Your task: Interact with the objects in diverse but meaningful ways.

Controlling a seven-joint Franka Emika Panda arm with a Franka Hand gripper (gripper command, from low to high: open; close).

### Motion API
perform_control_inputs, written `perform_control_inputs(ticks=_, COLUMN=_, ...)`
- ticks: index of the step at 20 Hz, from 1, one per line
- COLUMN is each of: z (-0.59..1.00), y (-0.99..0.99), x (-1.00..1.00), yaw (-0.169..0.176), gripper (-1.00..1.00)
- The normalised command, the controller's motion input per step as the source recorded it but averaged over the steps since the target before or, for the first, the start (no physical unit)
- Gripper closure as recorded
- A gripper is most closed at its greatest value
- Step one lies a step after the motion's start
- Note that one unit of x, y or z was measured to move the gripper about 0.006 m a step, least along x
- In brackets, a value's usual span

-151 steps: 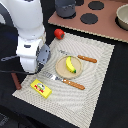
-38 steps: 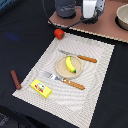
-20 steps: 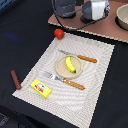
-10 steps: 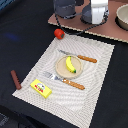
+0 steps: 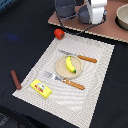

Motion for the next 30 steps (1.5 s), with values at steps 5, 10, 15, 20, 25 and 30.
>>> perform_control_inputs(ticks=5, z=0.25, y=0.32, x=0.47, yaw=0.008, gripper=-1.0)
perform_control_inputs(ticks=10, z=0.63, y=0.09, x=0.63, yaw=-0.018, gripper=-1.0)
perform_control_inputs(ticks=15, z=0.81, y=0.05, x=0.06, yaw=0.011, gripper=-1.0)
perform_control_inputs(ticks=20, z=0.56, y=0.1, x=-0.26, yaw=0.064, gripper=-1.0)
perform_control_inputs(ticks=25, z=0.3, y=0.14, x=-0.59, yaw=0.101, gripper=-1.0)
perform_control_inputs(ticks=30, z=0.14, y=0.05, x=-0.76, yaw=0.073, gripper=-1.0)
